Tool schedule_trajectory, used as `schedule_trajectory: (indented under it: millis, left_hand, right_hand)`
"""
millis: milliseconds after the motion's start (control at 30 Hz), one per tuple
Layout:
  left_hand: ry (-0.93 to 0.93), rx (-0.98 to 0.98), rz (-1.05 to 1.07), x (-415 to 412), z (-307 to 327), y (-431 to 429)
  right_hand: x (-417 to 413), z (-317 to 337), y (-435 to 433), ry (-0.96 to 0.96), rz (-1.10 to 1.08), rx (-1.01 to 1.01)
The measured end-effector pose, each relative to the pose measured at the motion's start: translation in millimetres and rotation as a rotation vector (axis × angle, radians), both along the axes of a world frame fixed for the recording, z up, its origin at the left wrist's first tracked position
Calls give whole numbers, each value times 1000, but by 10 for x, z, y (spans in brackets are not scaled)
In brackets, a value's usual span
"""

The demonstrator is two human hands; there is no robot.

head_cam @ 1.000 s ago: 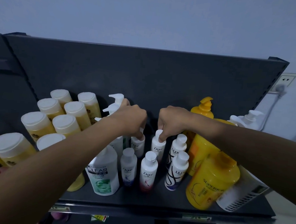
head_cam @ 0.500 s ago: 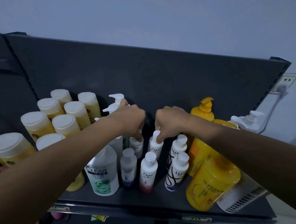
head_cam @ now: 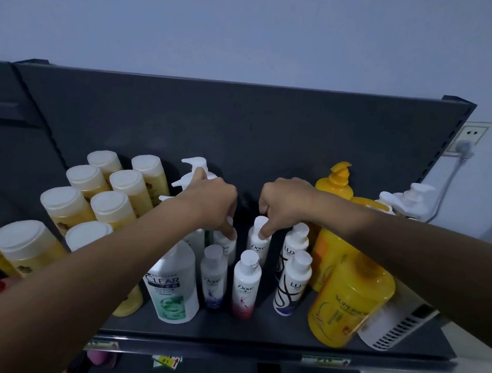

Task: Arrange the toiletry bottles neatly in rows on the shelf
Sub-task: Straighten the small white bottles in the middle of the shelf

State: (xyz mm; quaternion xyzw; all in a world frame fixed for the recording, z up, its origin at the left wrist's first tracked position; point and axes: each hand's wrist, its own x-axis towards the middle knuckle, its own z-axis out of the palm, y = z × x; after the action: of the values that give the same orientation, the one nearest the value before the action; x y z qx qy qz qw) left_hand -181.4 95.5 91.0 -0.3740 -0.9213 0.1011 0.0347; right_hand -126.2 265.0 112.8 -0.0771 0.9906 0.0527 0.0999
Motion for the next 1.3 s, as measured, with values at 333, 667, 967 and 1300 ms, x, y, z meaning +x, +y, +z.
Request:
schedule_trajectory:
  millis: [333, 667, 967, 1300]
  left_hand:
    - [-23, 119, -33, 378, 322, -296]
    - [47, -109, -69, 734, 218, -361]
    - [27, -77, -76, 784, 216, -295]
    - [63, -62, -78, 798, 211, -240]
  right_hand:
    - [503, 84, -366, -91, 87, -299]
    - [560, -166, -375, -27, 44, -187]
    - [570, -171, -311, -22, 7, -201]
    - [586, -139, -307, -56, -21, -217]
